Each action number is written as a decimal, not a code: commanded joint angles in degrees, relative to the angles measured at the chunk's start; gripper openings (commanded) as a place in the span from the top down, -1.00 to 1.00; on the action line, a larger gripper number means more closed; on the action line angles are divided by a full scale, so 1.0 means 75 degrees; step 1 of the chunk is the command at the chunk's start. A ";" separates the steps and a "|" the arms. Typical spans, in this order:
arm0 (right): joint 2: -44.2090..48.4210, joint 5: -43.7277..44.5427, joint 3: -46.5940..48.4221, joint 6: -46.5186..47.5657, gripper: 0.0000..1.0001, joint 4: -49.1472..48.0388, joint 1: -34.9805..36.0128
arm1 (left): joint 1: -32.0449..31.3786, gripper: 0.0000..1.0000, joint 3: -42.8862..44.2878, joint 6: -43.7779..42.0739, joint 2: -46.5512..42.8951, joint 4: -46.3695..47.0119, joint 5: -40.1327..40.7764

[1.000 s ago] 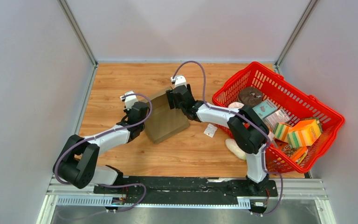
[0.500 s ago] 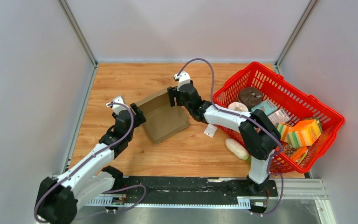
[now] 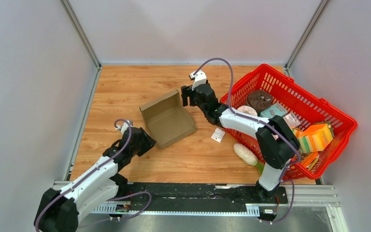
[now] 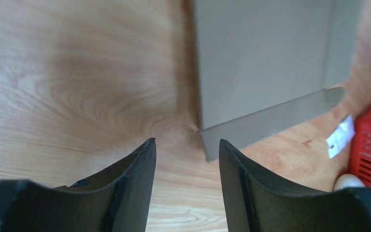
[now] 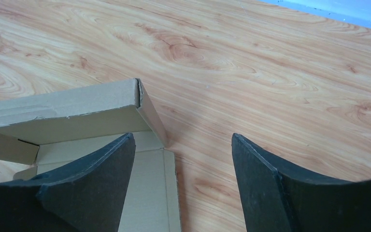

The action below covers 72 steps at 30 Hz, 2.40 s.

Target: Fold the paper box

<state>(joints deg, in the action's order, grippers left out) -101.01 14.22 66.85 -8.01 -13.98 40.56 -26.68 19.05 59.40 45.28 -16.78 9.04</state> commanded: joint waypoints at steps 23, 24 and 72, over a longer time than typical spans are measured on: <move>0.0367 0.0471 0.1268 -0.0629 -0.61 0.2159 -0.0192 | -0.0240 1.00 -0.0290 0.1959 0.1359 0.2506 -0.0198; 0.0332 0.0495 0.1642 -0.1002 -0.62 0.2702 -0.0193 | -0.0228 1.00 -0.0301 0.2110 0.1218 0.2460 -0.0151; 0.0496 -0.0162 0.1235 -0.5634 -0.08 0.4407 0.1636 | -0.0146 1.00 -0.1837 0.4549 -0.2955 0.2459 -0.0314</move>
<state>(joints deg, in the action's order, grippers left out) -95.20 11.86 73.25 -49.91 23.38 52.82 -27.99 5.91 92.36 24.27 -2.02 7.60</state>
